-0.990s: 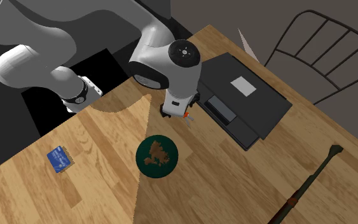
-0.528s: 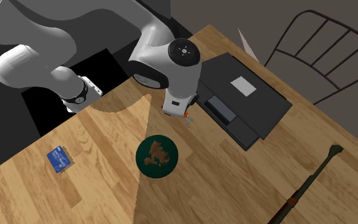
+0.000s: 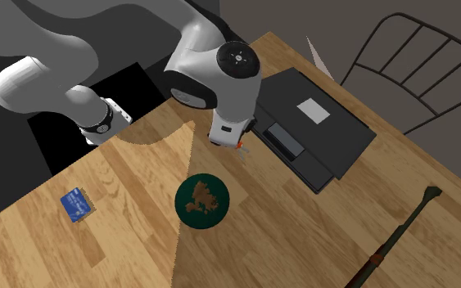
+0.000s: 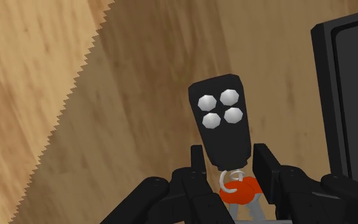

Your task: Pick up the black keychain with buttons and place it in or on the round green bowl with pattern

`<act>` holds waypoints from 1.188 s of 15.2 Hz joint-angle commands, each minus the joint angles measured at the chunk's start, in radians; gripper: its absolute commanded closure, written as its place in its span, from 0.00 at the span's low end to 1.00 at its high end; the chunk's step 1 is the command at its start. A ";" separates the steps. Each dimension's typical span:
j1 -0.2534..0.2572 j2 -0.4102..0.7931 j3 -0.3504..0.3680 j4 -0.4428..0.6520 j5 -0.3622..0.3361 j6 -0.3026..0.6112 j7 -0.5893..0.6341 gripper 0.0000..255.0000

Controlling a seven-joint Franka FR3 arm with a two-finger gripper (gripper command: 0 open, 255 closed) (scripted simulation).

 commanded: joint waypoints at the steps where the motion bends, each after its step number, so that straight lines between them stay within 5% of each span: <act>1: 0.000 -0.022 -0.001 0.009 0.012 -0.028 -0.008 1.00; 18: 0.000 -0.136 -0.025 0.142 0.059 -0.265 -0.042 1.00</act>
